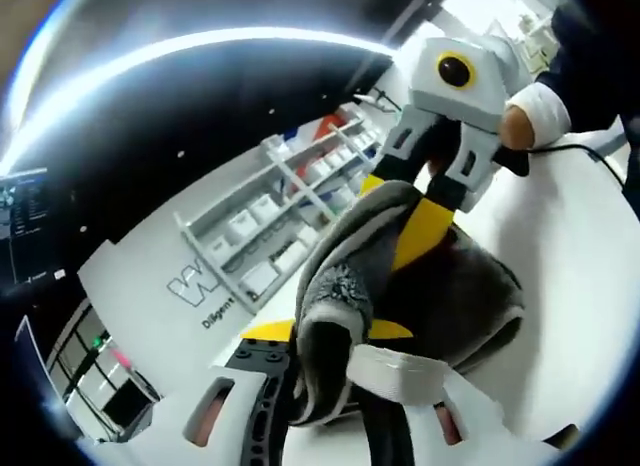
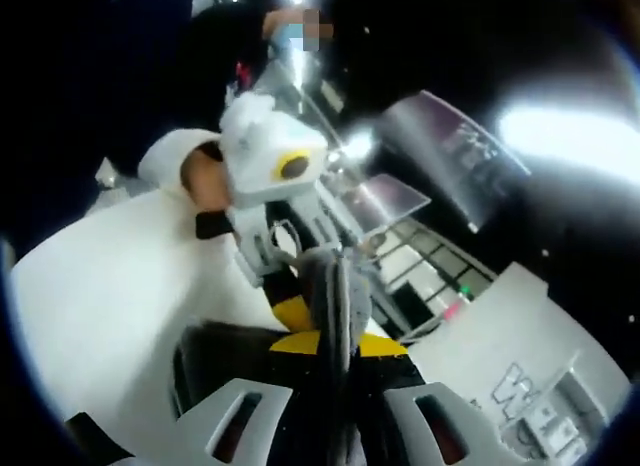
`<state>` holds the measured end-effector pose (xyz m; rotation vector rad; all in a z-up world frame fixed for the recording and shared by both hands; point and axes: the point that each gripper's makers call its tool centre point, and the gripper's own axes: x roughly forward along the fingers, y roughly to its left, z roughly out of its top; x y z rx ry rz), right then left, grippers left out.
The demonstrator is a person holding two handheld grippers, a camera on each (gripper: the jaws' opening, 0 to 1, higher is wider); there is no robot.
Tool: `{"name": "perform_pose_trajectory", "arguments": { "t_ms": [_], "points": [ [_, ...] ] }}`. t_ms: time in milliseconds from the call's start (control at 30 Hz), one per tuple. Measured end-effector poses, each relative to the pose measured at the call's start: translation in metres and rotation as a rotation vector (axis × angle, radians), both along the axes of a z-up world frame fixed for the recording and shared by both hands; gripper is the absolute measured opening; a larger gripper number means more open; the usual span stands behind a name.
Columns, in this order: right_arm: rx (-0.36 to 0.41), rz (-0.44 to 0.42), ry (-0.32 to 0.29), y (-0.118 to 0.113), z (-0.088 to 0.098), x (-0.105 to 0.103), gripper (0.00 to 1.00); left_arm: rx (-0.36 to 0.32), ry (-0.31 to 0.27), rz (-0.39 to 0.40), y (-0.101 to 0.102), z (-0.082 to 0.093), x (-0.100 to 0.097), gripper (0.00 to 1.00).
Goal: Open the folded towel by lifting each exposed corner and separating the folded layers until the towel lies flat within the target outline without major curled edges
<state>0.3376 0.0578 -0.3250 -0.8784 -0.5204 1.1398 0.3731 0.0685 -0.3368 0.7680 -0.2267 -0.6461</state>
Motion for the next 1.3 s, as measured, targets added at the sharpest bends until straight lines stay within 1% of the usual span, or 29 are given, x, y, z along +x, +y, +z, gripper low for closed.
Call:
{"name": "perform_pose_trajectory", "arguments": {
  "t_ms": [67,167,300,367,467,567,633,700,867,933,1067,1100,1167,1300],
  "points": [
    [0.007,-0.003,-0.012,-0.001,0.002,0.0,0.05,0.002,-0.005,0.0,-0.001,0.001,-0.001,0.14],
    [0.015,-0.014,-0.024,-0.002,0.004,0.001,0.06,-0.007,0.01,-0.002,-0.001,0.0,-0.001,0.14],
    [0.018,-0.021,-0.03,-0.002,0.004,0.001,0.07,-0.002,0.0,0.012,0.0,0.001,0.0,0.13],
    [0.024,-0.02,-0.03,-0.002,0.005,0.001,0.07,0.002,-0.03,0.028,0.002,0.005,-0.002,0.13],
    [0.031,-0.014,-0.022,-0.002,0.006,0.001,0.08,-0.024,-0.034,0.034,0.002,0.011,-0.005,0.12],
    [0.032,-0.009,-0.019,-0.001,0.006,0.001,0.1,-0.036,-0.051,0.042,0.003,0.014,-0.006,0.12],
    [0.022,-0.002,-0.003,0.0,0.003,0.001,0.13,-0.044,-0.065,0.041,0.004,0.017,-0.006,0.12],
    [0.018,0.008,-0.002,0.002,0.001,-0.001,0.14,-0.047,-0.069,0.039,0.004,0.018,-0.007,0.12],
    [0.014,0.0,-0.003,0.003,0.0,0.001,0.2,-0.041,-0.084,0.036,0.003,0.019,-0.009,0.12],
    [0.016,-0.005,0.008,0.003,-0.001,0.003,0.22,-0.04,-0.087,0.036,0.004,0.019,-0.009,0.12],
    [0.02,-0.011,0.026,0.003,-0.001,0.004,0.22,-0.044,-0.089,0.039,0.005,0.02,-0.01,0.12],
    [0.021,-0.01,0.042,0.003,-0.002,0.005,0.23,-0.046,-0.089,0.039,0.005,0.02,-0.01,0.12],
    [0.024,-0.008,0.074,0.004,-0.003,0.006,0.27,-0.064,-0.096,0.046,0.007,0.023,-0.011,0.12],
    [0.01,-0.039,0.146,0.003,-0.012,0.015,0.38,-0.108,-0.106,0.066,0.013,0.031,-0.012,0.11]
  ]
}}
